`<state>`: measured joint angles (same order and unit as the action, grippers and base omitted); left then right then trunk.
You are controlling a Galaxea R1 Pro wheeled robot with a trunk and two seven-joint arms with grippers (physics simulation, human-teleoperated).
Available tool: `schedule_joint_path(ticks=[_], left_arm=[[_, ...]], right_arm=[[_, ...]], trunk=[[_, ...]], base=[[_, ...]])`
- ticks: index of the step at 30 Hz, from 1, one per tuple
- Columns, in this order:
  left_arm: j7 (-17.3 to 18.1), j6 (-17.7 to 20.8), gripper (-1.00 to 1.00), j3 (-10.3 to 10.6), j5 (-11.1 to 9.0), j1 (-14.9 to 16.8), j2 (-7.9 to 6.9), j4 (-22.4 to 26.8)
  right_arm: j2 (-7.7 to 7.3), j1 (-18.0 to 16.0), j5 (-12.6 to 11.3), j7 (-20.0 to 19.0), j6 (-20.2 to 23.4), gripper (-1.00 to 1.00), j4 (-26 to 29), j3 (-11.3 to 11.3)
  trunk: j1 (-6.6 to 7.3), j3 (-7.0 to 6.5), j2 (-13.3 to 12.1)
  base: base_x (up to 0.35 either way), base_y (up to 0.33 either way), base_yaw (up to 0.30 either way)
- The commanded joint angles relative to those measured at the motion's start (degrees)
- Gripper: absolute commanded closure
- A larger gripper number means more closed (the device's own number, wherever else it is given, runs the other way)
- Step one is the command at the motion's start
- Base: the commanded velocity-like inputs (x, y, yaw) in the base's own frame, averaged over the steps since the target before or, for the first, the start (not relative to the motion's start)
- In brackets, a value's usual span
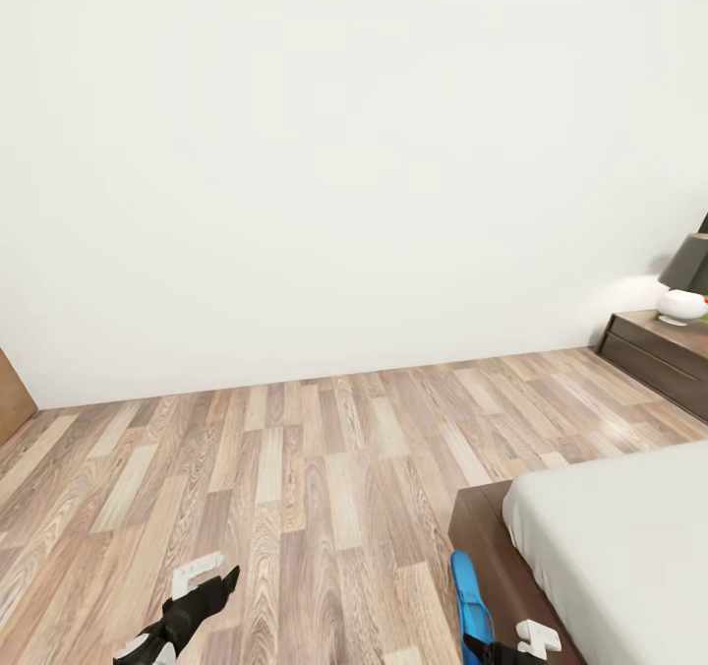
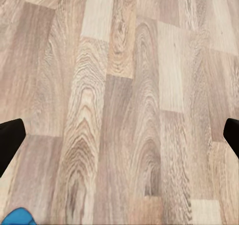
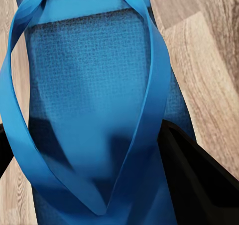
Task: In the bedroom, move the book from the bed onto either nightstand, and place the two sandals side by side next to the bed.
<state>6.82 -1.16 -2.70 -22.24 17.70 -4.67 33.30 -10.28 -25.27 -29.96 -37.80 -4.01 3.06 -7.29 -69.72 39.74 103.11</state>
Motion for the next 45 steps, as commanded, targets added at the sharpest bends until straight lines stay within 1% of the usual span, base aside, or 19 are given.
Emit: schedule_joint_path(ticks=[1,4,8,12,16,17,18,19,20,21,24,25,27,29,30,34,36,39,45], left_arm=[[0.0,0.4,-1.0,-1.5,-1.4,0.2,-0.09,0.1],[-3.7,3.6,-1.0,-5.3,-4.4,1.5,-0.58,0.7],[-15.5,5.8,-1.0,-6.7,-6.4,5.5,-0.75,-0.8],[-18.5,5.1,-1.0,-6.8,-6.8,6.2,-0.53,-4.4],[-19.0,5.0,-1.0,-6.7,-6.9,6.3,-0.4,-5.3],[-19.0,5.0,-1.0,-6.7,-6.9,6.4,-0.3,-5.3],[-19.1,5.0,-1.0,-6.7,-6.9,6.4,-0.11,-5.4],[-19.1,5.1,-1.0,-6.7,-6.9,6.4,-0.07,-5.4],[-19.2,5.1,-1.0,-6.7,-6.9,6.4,0.01,-5.4],[-19.2,5.1,-1.0,-6.8,-6.9,6.4,0.05,-5.4],[-19.4,5.1,-1.0,-6.8,-7.9,6.4,0.31,-5.2],[-19.5,5.2,-1.0,-6.7,-9.8,6.4,0.44,-5.2],[-19.6,5.2,-1.0,-6.7,-12.5,6.4,0.5,-5.1],[-19.6,5.2,-1.0,-6.7,-13.7,6.4,0.52,-5.3],[-19.6,5.3,-1.0,-6.7,-13.9,6.4,0.53,-5.3],[-19.7,5.4,-1.0,-6.6,-14.5,6.4,0.98,-5.4],[-19.7,5.4,-1.0,-6.6,-14.6,6.4,1.36,-5.5],[-19.7,5.4,-1.0,-6.6,-14.7,6.4,1.61,-5.6],[-21.7,6.4,-1.0,-6.9,-14.8,6.4,1.59,-6.6]], right_arm=[[-0.01,0.0,-0.4,-0.1,-0.3,1.0,-0.1,-0.5],[0.01,0.0,-0.4,0.0,-0.3,1.0,-0.1,-0.5],[0.08,0.0,-0.3,0.0,-0.4,1.0,-0.1,-0.5],[0.2,0.0,0.0,0.0,-0.1,1.0,-0.1,-0.5],[0.58,-0.1,0.0,0.1,1.0,1.0,0.7,-0.6],[1.08,-0.1,0.0,0.1,2.3,1.0,1.4,-0.6],[3.19,-0.3,0.0,0.2,6.2,1.0,3.5,-0.6],[4.18,-0.3,0.0,0.2,8.0,1.0,4.4,-0.6],[7.32,-0.4,0.0,0.4,14.4,1.0,7.9,-0.6],[9.73,-0.5,-0.1,0.6,21.1,1.0,11.5,-0.6],[11.69,-0.7,-0.3,1.0,29.6,1.0,16.8,-0.6],[12.11,-0.9,-0.5,1.4,31.7,1.0,19.7,-0.5],[12.27,-1.5,-2.3,1.5,34.3,1.0,23.7,-0.4],[12.29,-1.8,-6.3,1.4,38.0,1.0,24.9,-0.3],[12.29,-1.8,-7.7,1.3,39.0,1.0,25.1,-0.3],[12.18,-1.9,-18.5,1.2,43.4,1.0,26.2,-0.4],[12.15,-1.9,-21.4,1.2,44.0,1.0,26.3,-0.4],[12.25,-1.9,-23.1,1.4,44.2,1.0,26.3,-0.3],[12.3,-1.9,-23.5,1.5,44.2,1.0,26.3,-0.5]], trunk=[[0.01,0.05,0.0],[0.01,0.05,0.0],[0.01,0.05,0.0],[0.01,0.05,0.0],[0.01,0.05,0.0],[0.01,0.05,0.0],[0.01,0.05,0.0],[0.01,0.05,0.0],[0.01,0.05,0.0],[0.01,0.05,0.0],[0.01,0.05,0.0],[0.01,0.05,0.0],[0.01,0.05,0.0],[0.01,0.05,0.0],[0.01,0.05,0.0],[0.01,0.05,0.0],[-0.43,0.41,0.8],[-1.09,0.95,2.0],[-2.41,2.03,4.4]], base=[[0.0,0.0,0.0],[0.0,0.0,0.0],[0.0,0.0,0.0],[0.0,0.0,0.0],[0.0,0.0,0.0],[0.0,0.0,0.0],[0.0,0.0,0.0],[0.0,0.0,0.0],[0.0,0.0,0.0],[0.0,0.0,0.0],[0.0,0.0,0.0],[0.0,0.0,0.0],[0.0,0.0,0.0],[0.0,0.0,0.0],[0.0,0.0,0.0],[0.0,0.0,0.0],[0.0,0.0,0.0],[0.0,0.0,0.0],[0.0,0.0,0.0]])
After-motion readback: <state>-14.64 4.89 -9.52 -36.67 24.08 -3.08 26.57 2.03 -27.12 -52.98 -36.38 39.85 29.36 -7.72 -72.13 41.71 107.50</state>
